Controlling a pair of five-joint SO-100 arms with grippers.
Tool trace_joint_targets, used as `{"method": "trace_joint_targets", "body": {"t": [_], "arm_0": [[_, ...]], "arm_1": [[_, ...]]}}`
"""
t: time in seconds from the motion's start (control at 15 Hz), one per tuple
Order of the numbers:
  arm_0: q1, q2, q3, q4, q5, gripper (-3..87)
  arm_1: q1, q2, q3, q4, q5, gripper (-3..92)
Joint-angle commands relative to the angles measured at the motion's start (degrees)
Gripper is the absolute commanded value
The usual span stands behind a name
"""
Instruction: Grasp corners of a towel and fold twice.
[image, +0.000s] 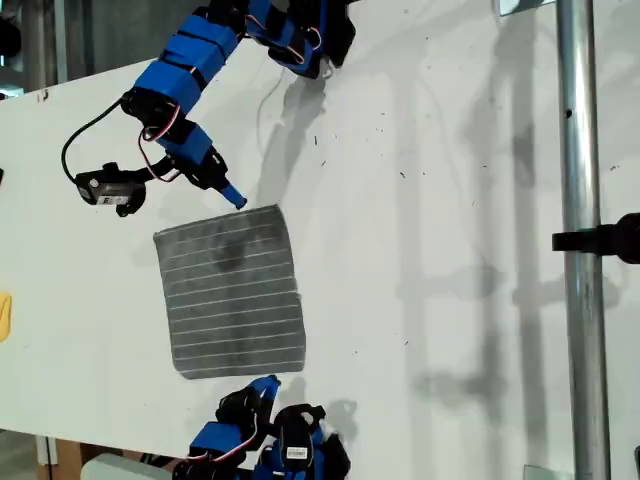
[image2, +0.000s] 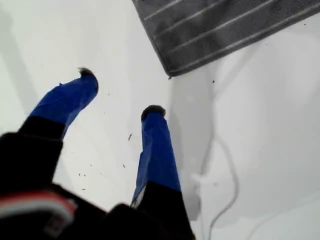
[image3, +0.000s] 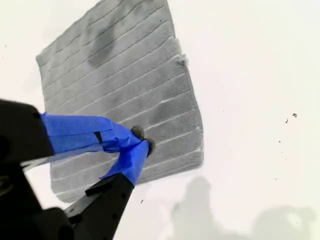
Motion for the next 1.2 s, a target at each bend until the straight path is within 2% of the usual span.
{"method": "trace_joint_targets", "body": {"t": [0.0,0.2,0.33,0.53,0.67,1.13], "arm_0": [[-0.62,-0.53,-3.08,0.44,0.09,-2.9],[-0.35,-0.97,-2.99,0.44,-0.09,-2.9],[0.09,-0.97,-2.55,0.53,-0.62,-2.9],[0.70,-0.97,-1.76,0.44,-1.14,-2.9],[0.79,-0.97,-1.14,0.44,-1.14,-2.9],[0.35,-0.70,0.18,0.26,-1.41,-2.9]], "arm_1": [[0.79,-1.49,-5.36,0.18,-2.64,35.3],[1.14,-6.15,-3.34,-3.34,-7.91,40.4],[1.32,-9.67,2.81,-9.05,-12.57,39.9],[2.72,-16.96,10.46,-19.34,-13.80,38.6],[2.81,-22.50,10.11,-23.03,-13.89,38.3],[6.59,-29.79,8.70,-27.86,-15.56,36.8]]}}
